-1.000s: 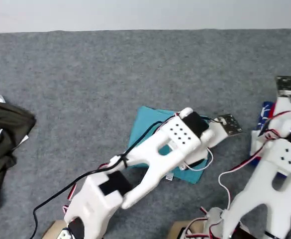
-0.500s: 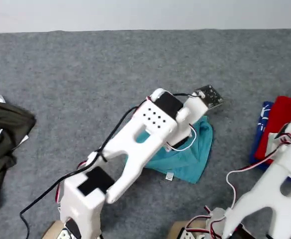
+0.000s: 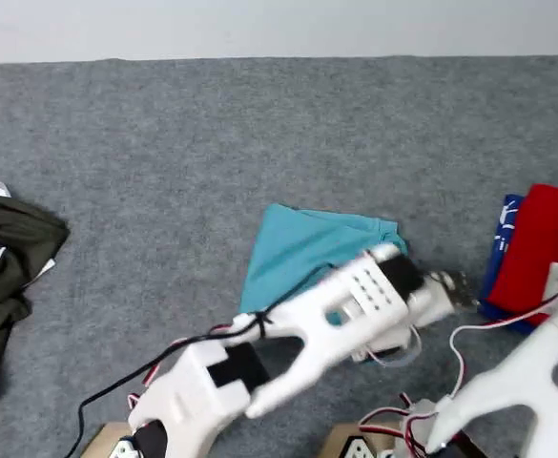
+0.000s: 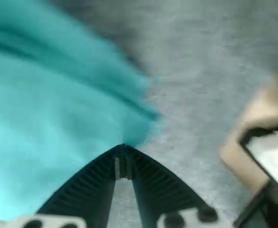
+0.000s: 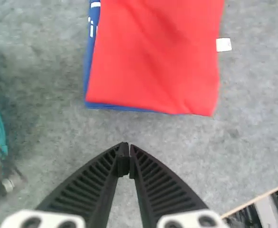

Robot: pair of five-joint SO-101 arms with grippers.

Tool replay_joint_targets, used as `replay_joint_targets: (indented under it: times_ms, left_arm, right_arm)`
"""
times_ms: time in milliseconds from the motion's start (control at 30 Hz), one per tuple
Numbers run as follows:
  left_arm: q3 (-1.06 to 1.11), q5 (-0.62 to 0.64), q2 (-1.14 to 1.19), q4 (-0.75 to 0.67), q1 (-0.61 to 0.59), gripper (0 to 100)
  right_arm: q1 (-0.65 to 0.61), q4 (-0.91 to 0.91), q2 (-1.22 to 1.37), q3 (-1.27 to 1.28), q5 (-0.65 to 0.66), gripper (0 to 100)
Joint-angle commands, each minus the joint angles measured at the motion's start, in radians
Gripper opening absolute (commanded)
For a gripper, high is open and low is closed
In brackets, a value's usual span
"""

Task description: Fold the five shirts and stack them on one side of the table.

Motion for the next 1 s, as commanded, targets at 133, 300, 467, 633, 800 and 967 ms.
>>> replay_joint_targets:
  times_ms: [133, 300, 467, 633, 800, 967]
  left_arm:
    - [-0.002, -0.005, -0.149, 0.025, -0.071, 0]
    - [-0.007, -0.005, -0.222, 0.025, -0.247, 0]
    - [-0.007, 0.015, -0.399, 0.029, -0.393, 0]
    - [0.016, 0.074, -0.551, 0.032, -0.540, 0]
    - [0.088, 0.071, -0.667, 0.032, -0.698, 0]
    - [0.122, 0.052, -0.749, 0.032, -0.884, 0]
  right_arm:
    - [0.058, -0.002, 0.001, -0.051, 0.037, 0.9]
    - [0.035, -0.002, 0.004, -0.051, 0.031, 0.9]
    - [-0.130, 0.048, 0.005, -0.044, 0.021, 0.9]
    - [-0.409, 0.036, 0.015, 0.012, -0.132, 3.2]
    - [-0.651, 0.002, 0.130, 0.026, -0.315, 12.5]
    - [-0.805, -0.031, 0.277, -0.026, -0.554, 12.5]
